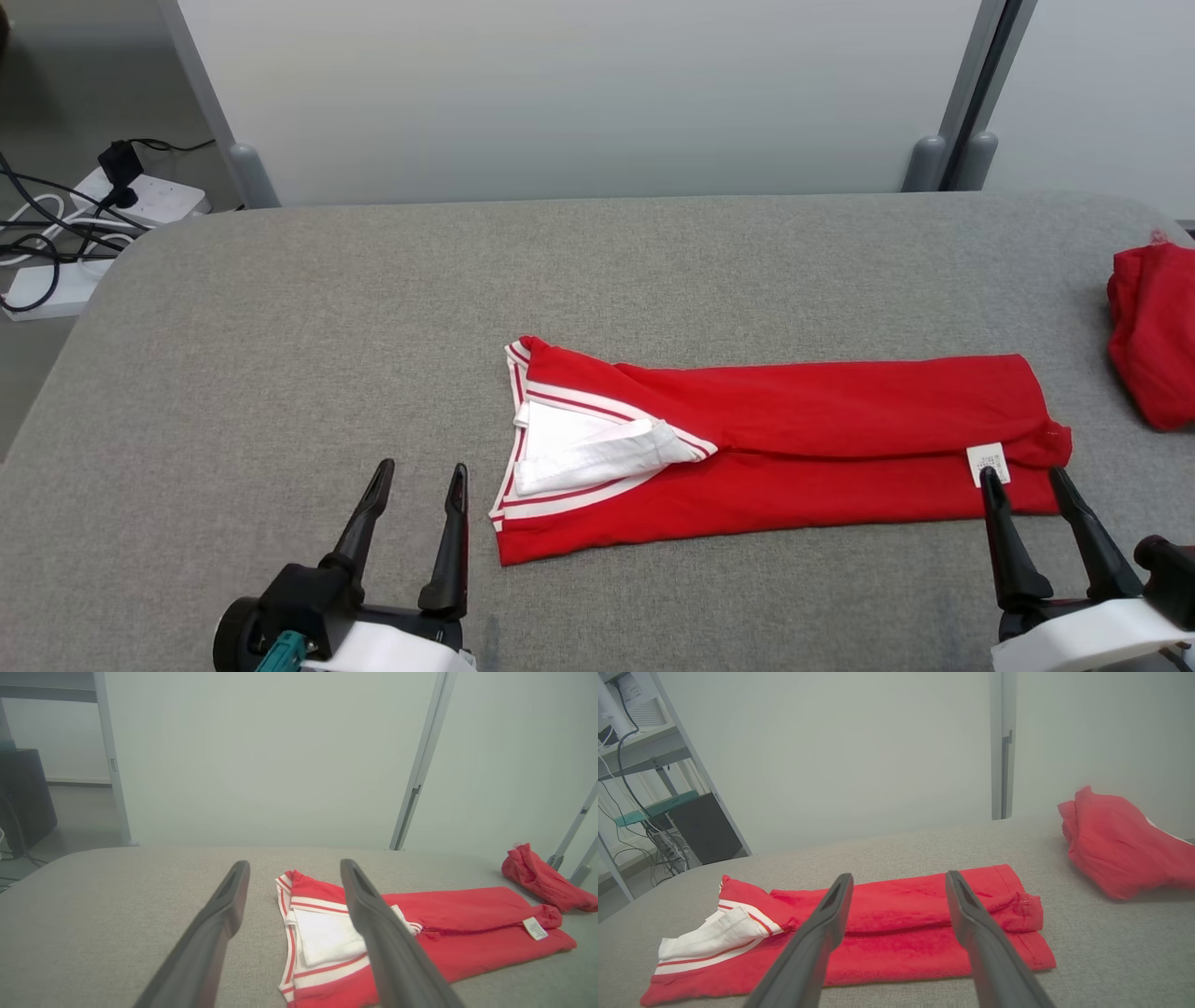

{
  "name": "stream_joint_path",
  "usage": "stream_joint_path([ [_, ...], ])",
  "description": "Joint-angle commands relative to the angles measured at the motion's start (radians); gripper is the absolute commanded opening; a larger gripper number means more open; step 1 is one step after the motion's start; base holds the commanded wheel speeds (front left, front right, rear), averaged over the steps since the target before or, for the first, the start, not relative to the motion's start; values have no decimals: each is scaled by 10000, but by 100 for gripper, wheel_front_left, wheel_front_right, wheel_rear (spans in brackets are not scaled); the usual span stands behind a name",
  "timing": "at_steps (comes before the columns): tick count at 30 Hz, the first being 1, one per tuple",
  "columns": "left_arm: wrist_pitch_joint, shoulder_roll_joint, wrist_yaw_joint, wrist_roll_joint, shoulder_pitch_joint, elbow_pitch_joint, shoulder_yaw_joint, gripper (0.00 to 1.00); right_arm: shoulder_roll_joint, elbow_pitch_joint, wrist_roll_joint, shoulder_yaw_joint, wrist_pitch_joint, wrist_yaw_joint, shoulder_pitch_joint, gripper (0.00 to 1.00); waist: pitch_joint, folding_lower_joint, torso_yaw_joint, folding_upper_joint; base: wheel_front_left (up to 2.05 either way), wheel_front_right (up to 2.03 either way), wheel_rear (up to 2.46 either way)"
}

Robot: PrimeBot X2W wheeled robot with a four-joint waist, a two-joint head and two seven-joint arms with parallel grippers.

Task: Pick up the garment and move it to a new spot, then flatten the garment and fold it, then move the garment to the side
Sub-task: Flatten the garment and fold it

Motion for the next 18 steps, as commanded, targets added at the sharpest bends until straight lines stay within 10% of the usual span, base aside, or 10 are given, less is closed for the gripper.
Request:
stream_joint_path([
  [1, -102, -35, -68, 125, -183, -311, 383, 100, -112, -349, 19, 181, -134, 16, -105, 100, 8, 0, -17, -1, 0, 0, 0],
  [18, -102, -140, 138, 643, 145, -568, 545, 100, -237, -539, 78, 58, -134, 16, 197, 100, 11, 0, -46, -1, 0, 0, 0],
])
